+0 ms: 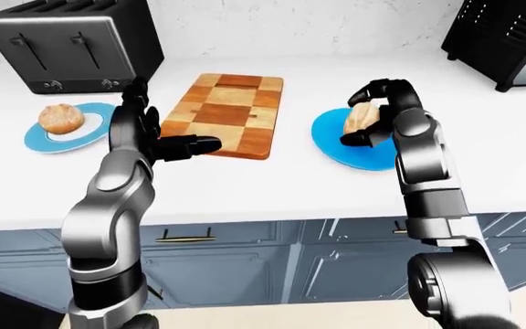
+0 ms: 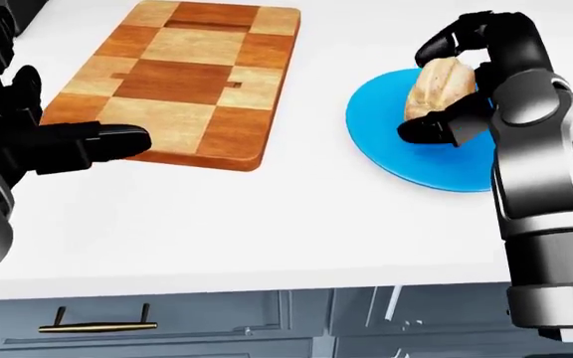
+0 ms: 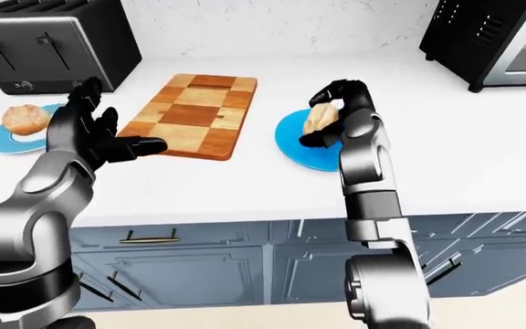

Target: Place all breads on the cutting board.

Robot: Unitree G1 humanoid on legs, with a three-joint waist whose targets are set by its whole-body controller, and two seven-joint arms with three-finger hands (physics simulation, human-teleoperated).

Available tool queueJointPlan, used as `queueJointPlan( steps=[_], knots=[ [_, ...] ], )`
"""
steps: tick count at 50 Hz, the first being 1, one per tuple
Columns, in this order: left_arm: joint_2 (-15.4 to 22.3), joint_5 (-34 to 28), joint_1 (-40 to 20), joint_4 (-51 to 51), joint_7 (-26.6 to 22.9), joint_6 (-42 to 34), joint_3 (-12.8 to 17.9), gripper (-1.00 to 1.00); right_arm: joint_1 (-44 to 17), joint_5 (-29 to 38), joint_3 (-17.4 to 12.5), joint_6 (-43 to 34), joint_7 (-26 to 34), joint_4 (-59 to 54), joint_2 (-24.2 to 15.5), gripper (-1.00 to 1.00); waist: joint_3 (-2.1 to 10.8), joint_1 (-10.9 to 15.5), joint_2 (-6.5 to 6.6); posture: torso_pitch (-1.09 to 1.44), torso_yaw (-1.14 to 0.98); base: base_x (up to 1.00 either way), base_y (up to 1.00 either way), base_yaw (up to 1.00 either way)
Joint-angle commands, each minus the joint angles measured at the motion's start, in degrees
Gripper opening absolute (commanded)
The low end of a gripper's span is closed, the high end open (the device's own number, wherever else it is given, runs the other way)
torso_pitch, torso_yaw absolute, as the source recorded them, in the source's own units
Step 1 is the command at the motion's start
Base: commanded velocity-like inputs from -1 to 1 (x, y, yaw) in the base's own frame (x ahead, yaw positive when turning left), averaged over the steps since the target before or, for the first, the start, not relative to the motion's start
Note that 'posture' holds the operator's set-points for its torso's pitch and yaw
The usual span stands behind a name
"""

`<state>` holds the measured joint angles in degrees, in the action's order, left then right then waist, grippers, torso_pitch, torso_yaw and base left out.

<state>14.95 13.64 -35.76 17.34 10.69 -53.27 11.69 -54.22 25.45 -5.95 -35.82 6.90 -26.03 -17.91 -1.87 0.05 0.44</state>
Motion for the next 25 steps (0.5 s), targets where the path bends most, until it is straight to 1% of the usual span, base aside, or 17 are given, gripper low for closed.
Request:
queueJointPlan(
  steps=[1,6,7,8,11,12,13,16,19,22,25],
  knots=[
    [0.6,-0.1,-1.5,2.2,0.0,1.7,0.5,1.0,-3.5,-0.1,-0.4,0.9,-0.9,3.6,-0.8,-1.0,1.9,0.0,-0.09,0.0,0.0,0.0,0.0,0.0],
    [1.0,0.0,-2.4,2.0,0.0,1.2,0.7,1.0,-8.4,-1.9,-0.3,-3.0,0.1,5.5,-0.8,-1.0,1.72,0.0,0.03,0.0,0.0,0.0,0.0,0.0],
    [1.0,0.0,-2.9,1.5,0.0,1.3,0.5,1.0,-11.7,-2.8,-0.3,-4.9,0.6,5.7,-0.2,-1.0,1.66,0.0,0.06,0.0,0.0,0.0,0.0,0.0],
    [1.1,-0.1,-3.1,1.2,-0.1,1.4,0.4,1.0,-12.9,-3.5,-0.3,-5.8,0.7,5.6,0.0,-1.0,1.57,0.0,0.11,0.0,0.0,0.0,0.0,0.0],
    [1.6,-0.1,-4.2,0.5,-0.2,1.0,0.5,1.0,-18.7,-6.0,0.5,-4.7,0.0,0.1,1.7,-1.0,1.34,-0.1,0.36,0.0,0.0,0.0,0.0,0.0],
    [1.6,-0.1,-4.3,0.5,-0.2,1.0,0.5,1.0,-19.0,-6.3,0.6,-4.4,-0.2,-0.4,1.6,-1.0,1.27,-0.2,0.45,0.0,0.0,0.0,0.0,0.0],
    [1.7,-0.1,-4.4,0.7,-0.2,0.7,0.5,1.0,-21.8,-8.0,0.2,-2.3,-1.2,-4.9,2.7,-1.0,1.22,-0.3,0.49,0.0,0.0,0.0,0.0,0.0],
    [1.7,0.0,-4.1,1.5,-0.3,0.3,0.6,1.0,-28.8,-10.2,1.3,4.7,-3.7,-18.9,4.6,-1.0,1.28,-0.6,0.76,0.0,0.0,0.0,0.0,0.0],
    [1.6,0.1,-3.5,1.8,-0.3,0.3,0.8,1.0,-35.4,-12.0,1.1,12.2,-6.6,-33.0,6.4,-1.0,1.38,-0.9,1.11,0.0,0.0,0.0,0.0,0.0],
    [1.8,0.2,-3.4,1.5,-0.5,0.5,1.1,1.0,-38.9,-12.3,1.6,16.5,-8.1,-40.9,8.2,-1.0,1.38,-0.9,1.43,0.0,0.0,0.0,0.0,0.0],
    [2.0,0.4,-3.2,1.9,-0.4,0.2,1.4,1.0,-41.0,-12.3,1.6,18.4,-9.2,-45.0,10.3,-1.0,1.3,-0.9,1.7,0.0,0.0,0.0,0.0,0.0]
  ],
)
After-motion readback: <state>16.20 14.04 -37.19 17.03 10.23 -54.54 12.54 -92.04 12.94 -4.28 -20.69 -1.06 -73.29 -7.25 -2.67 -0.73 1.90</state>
